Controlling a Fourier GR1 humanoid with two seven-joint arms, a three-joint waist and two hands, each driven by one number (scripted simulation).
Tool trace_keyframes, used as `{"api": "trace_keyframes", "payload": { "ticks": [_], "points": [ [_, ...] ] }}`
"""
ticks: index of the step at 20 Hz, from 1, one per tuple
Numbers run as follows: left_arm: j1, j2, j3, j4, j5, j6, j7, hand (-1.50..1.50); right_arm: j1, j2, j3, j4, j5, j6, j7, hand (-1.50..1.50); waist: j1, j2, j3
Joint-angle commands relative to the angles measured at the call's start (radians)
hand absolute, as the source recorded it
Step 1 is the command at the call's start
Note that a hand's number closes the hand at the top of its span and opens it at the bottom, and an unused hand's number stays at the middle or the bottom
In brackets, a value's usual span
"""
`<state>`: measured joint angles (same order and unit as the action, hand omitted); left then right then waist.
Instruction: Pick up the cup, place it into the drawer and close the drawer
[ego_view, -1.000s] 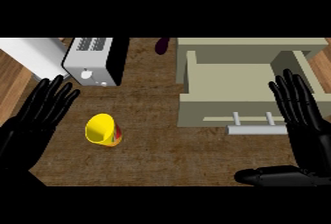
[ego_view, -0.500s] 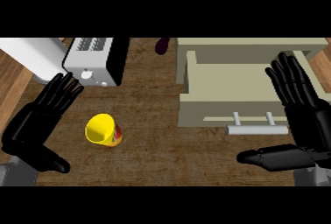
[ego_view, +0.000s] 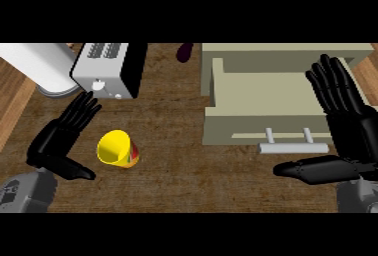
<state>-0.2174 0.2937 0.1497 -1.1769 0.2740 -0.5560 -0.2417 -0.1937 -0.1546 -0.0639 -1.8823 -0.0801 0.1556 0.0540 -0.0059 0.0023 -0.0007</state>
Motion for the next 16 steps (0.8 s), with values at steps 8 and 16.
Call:
{"api": "trace_keyframes", "payload": {
  "ticks": [8, 16],
  "points": [
    [-0.093, 0.011, -0.008, 0.491, -0.252, 0.010, -0.382, -1.50, -0.074, -0.010, -0.032, 0.022, -0.022, 0.000, 0.054, -1.50, -0.005, 0.002, -0.001],
    [-0.210, 0.039, -0.014, 0.813, -0.350, 0.037, -0.645, -1.50, -0.029, -0.048, -0.078, -0.016, -0.069, 0.047, 0.047, -1.50, -0.020, 0.006, -0.002]
  ]
}}
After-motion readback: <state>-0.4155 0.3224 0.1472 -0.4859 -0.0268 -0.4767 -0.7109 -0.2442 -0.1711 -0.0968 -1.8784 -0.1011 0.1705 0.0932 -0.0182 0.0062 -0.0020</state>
